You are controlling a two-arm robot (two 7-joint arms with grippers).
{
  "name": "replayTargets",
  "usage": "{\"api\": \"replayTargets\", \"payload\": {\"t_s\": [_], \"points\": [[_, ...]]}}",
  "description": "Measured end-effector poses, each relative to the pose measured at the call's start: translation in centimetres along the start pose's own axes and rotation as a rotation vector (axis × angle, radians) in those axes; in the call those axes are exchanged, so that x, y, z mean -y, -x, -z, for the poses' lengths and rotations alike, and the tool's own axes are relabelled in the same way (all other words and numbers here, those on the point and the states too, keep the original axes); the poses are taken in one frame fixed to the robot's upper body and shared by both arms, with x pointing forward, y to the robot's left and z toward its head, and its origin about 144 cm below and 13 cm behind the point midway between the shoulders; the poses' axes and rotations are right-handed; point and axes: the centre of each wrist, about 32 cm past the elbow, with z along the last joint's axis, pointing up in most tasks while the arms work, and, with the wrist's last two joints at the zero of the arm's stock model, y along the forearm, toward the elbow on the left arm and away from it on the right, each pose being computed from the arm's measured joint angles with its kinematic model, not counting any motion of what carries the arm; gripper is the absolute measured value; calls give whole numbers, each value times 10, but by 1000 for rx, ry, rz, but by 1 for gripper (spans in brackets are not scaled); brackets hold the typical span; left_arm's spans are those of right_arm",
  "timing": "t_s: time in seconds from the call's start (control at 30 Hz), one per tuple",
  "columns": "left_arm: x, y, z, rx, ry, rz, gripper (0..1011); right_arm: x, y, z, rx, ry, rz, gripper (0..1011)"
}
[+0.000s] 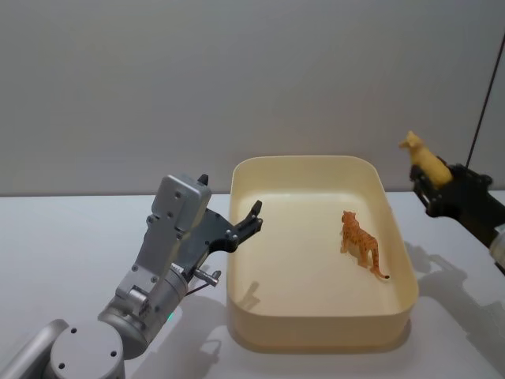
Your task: Pick up the toy alternately with two hands and place it into the central storage box.
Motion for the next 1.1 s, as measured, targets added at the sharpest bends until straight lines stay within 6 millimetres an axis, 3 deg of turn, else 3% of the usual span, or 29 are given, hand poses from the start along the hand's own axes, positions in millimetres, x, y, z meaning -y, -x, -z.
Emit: {"api": "replayTargets", "payload": {"t_s": [0.3,0.57,0.83,0.87,0.93,1.07,1.1], "points": [[0,0,0,0,0,0,1001,-25,7,-3,-42,20,-72,363],[0,0,0,0,0,0,1001,-72,23,3,-86,51,-165,367],[0,0,0,0,0,0,1001,-96,33,4,-101,68,-216,598],[0,0,0,0,0,0,1001,-97,34,5,-102,69,-219,598],[0,0,0,0,0,0,1001,-99,35,5,-102,68,-222,706],[0,0,0,0,0,0,1001,-98,33,4,-99,65,-218,791],[0,0,0,0,0,0,1001,-96,31,4,-97,61,-211,854]]}}
